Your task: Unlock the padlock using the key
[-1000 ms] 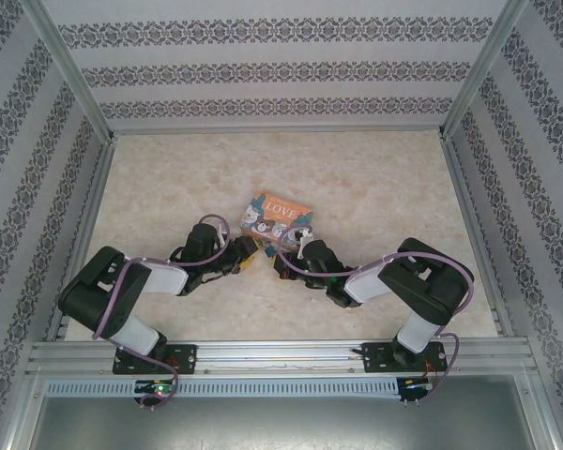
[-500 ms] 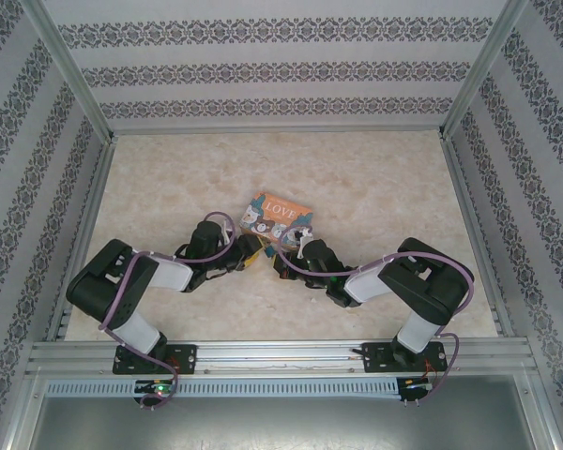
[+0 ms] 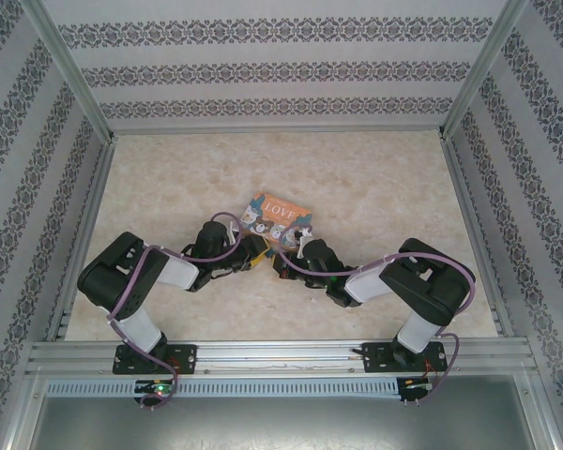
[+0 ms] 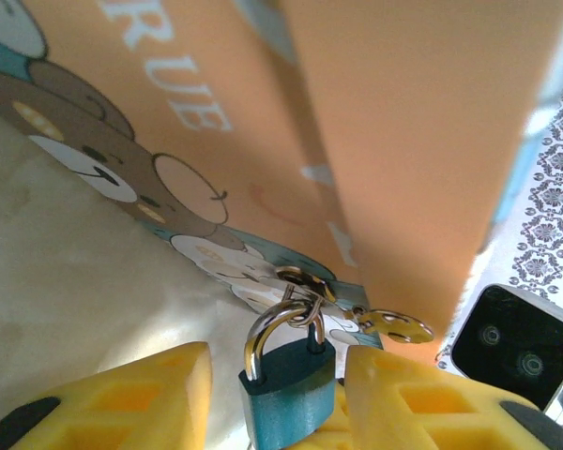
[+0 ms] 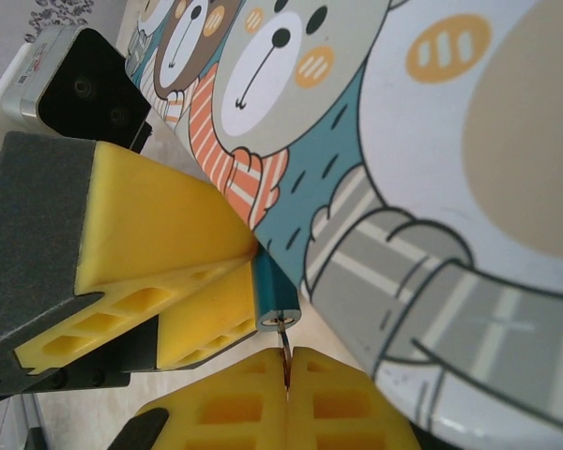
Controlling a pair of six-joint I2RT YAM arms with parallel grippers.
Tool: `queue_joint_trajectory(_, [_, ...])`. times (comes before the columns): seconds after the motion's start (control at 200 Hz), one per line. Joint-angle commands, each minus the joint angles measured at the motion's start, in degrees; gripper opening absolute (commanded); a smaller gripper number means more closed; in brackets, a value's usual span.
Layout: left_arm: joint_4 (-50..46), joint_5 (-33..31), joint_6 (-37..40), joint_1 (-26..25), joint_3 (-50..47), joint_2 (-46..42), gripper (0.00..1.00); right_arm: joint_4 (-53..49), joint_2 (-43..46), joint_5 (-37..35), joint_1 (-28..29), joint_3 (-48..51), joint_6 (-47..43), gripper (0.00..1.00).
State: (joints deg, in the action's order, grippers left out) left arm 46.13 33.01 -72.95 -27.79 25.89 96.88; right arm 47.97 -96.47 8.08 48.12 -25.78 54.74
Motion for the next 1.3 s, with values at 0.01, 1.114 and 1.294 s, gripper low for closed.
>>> queue_joint_trajectory(0.01, [4.06, 0.76, -1.14, -1.10, 1.24, 0.85, 0.40, 1.52, 1.80, 1.43, -0.48, -1.87, 1.07, 0.00])
queue_joint_trajectory(1.114, [-2.29, -1.81, 0.75, -1.99, 2.74, -3.75, 0.11, 2.34, 5.11, 1.68, -1.97, 0.71, 5.66, 0.16])
queue_joint_trajectory(1.294, [-3.62, -2.25, 0.74, -1.96, 3.07, -5.07, 0.05, 0.76, 7.68, 0.01, -2.13, 2.28, 4.16, 0.23])
